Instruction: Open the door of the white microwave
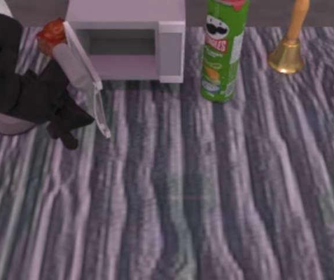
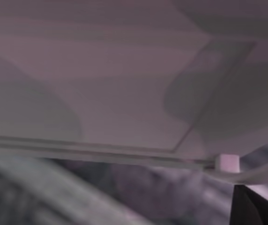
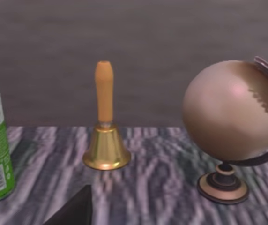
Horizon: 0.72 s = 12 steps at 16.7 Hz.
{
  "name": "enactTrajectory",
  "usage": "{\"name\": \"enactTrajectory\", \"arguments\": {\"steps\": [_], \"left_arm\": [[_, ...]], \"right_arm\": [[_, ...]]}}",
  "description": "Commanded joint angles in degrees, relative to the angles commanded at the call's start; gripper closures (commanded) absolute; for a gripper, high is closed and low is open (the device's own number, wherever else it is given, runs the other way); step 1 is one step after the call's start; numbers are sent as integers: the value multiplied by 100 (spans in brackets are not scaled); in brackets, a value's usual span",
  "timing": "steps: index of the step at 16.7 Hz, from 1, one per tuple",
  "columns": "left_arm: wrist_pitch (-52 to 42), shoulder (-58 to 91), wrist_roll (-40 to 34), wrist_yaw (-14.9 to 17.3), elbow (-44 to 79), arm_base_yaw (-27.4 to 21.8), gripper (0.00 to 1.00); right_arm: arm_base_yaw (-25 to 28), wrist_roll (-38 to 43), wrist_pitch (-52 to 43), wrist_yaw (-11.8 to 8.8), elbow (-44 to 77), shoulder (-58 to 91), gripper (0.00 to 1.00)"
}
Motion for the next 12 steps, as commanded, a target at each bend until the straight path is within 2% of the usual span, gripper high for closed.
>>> {"name": "enactTrajectory", "arguments": {"steps": [12], "left_arm": [[0,0,0,0,0,0,100]], "right_arm": [[0,0,0,0,0,0,0]]}}
